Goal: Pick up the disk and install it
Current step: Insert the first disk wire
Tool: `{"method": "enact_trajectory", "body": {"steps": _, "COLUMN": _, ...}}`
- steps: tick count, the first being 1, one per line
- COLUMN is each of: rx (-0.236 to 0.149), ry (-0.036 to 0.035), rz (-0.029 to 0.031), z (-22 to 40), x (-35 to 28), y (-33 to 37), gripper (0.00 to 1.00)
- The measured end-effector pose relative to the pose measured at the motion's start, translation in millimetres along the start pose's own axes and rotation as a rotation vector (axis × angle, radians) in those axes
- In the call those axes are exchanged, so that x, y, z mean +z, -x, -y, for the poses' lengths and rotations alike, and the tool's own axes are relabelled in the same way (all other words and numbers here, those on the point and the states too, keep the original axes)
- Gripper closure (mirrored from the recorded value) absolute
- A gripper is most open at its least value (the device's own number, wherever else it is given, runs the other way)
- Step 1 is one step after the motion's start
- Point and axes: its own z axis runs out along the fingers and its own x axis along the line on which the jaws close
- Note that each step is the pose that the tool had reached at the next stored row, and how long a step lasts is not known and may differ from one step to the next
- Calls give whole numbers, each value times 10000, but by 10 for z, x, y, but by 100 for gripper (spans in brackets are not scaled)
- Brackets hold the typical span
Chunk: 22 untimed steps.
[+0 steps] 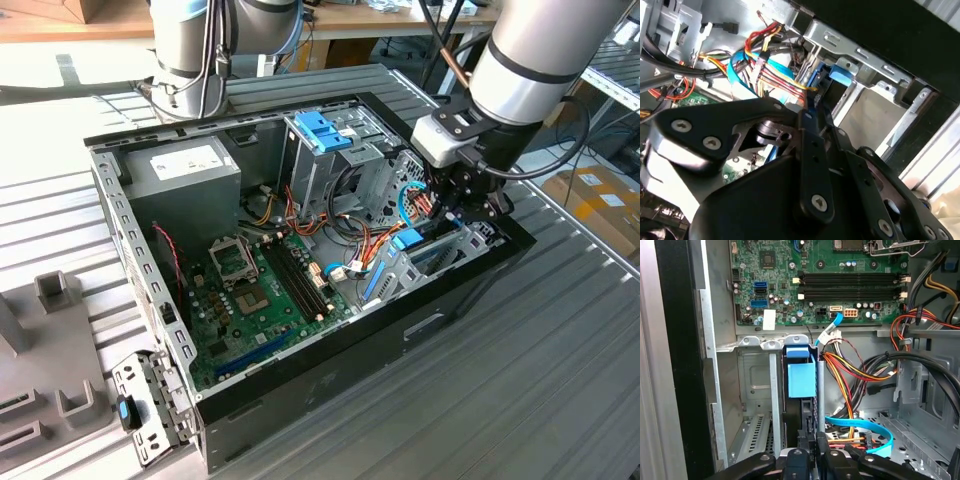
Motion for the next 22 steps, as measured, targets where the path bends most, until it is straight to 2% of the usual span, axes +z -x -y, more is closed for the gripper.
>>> {"method": "enact_trajectory", "body": {"steps": 2, "rx": -1, "ry": 0, "rz": -2, "z": 0, "x": 1, "y": 0, "gripper": 69}}
{"method": "enact_trajectory", "body": {"steps": 5, "rx": -1, "ry": 0, "rz": -3, "z": 1, "x": -6, "y": 0, "gripper": 69}}
{"method": "enact_trajectory", "body": {"steps": 8, "rx": -1, "ry": -1, "rz": -2, "z": 11, "x": -82, "y": 4, "gripper": 69}}
{"method": "enact_trajectory", "body": {"steps": 13, "rx": -1, "ry": 0, "rz": -1, "z": 20, "x": -140, "y": 8, "gripper": 69}}
{"method": "enact_trajectory", "body": {"steps": 14, "rx": -1, "ry": -1, "rz": 3, "z": 20, "x": -141, "y": 8, "gripper": 71}}
{"method": "enact_trajectory", "body": {"steps": 15, "rx": -1, "ry": 0, "rz": -1, "z": 20, "x": -143, "y": 9, "gripper": 84}}
{"method": "enact_trajectory", "body": {"steps": 16, "rx": -2, "ry": 0, "rz": -4, "z": 20, "x": -144, "y": 7, "gripper": 89}}
{"method": "enact_trajectory", "body": {"steps": 18, "rx": -1, "ry": 10, "rz": -3, "z": 28, "x": -142, "y": -1, "gripper": 89}}
{"method": "enact_trajectory", "body": {"steps": 19, "rx": -1, "ry": 33, "rz": -14, "z": 47, "x": -136, "y": -3, "gripper": 89}}
{"method": "enact_trajectory", "body": {"steps": 21, "rx": -9, "ry": 54, "rz": -75, "z": 72, "x": -131, "y": -3, "gripper": 89}}
{"method": "enact_trajectory", "body": {"steps": 22, "rx": -15, "ry": 82, "rz": -132, "z": 90, "x": -124, "y": -3, "gripper": 89}}
